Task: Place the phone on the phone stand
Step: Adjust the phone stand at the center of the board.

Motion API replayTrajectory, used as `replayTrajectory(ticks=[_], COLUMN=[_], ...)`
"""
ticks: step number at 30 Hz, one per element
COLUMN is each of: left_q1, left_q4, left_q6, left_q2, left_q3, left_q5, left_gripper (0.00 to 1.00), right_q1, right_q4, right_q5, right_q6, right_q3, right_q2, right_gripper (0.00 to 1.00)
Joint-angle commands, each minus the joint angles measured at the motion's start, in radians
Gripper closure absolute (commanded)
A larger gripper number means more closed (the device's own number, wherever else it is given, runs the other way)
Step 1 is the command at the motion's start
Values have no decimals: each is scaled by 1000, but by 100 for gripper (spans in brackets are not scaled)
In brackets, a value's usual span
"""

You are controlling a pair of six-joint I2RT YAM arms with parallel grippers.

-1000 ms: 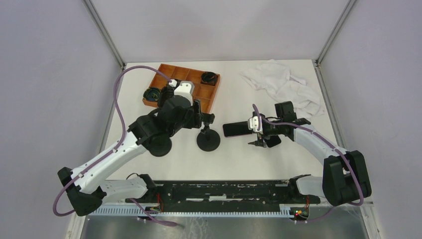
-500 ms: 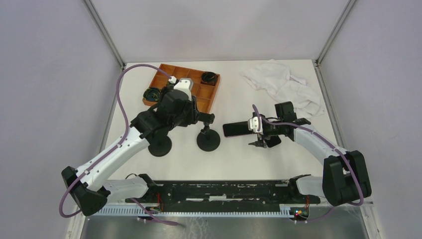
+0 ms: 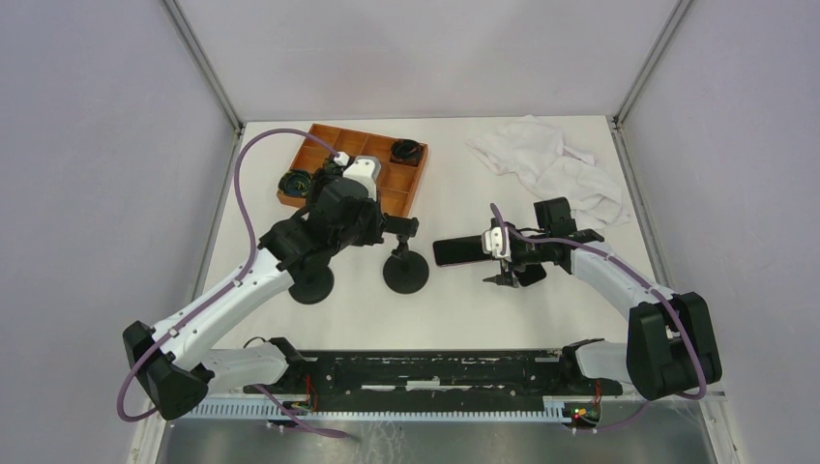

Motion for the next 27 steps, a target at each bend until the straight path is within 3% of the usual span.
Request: replayTrajectory(ticks=[1, 11, 16, 19, 22, 24, 27], left_q1=[2, -8, -24, -31, -42, -52, -70], left_q4=[54, 301, 347, 358, 378, 392, 413], left_q6=[77, 162, 176, 171, 165, 158, 154], left_q2=[-13, -174, -223, -221, -220, -224, -236], left_q3=[-48, -277, -301, -311, -324, -334, -349], left_q5=[20, -61, -75, -80, -88, -99, -126], left_gripper=[98, 98, 98, 98, 98, 98, 98], right_q1=[-7, -6, 3, 31, 63, 69, 70], right_q4=[-10, -17, 9, 131, 299, 297, 158], right_q5=[-29, -48, -263, -292, -188, -117, -82], right_q6=[-12, -17, -33, 126, 379, 458, 465], right_q3=[5, 7, -41, -60, -63, -29, 55], right_q2=[-3, -2, -31, -62, -101, -117, -120], right_gripper=[2, 2, 2, 2, 2, 2, 2])
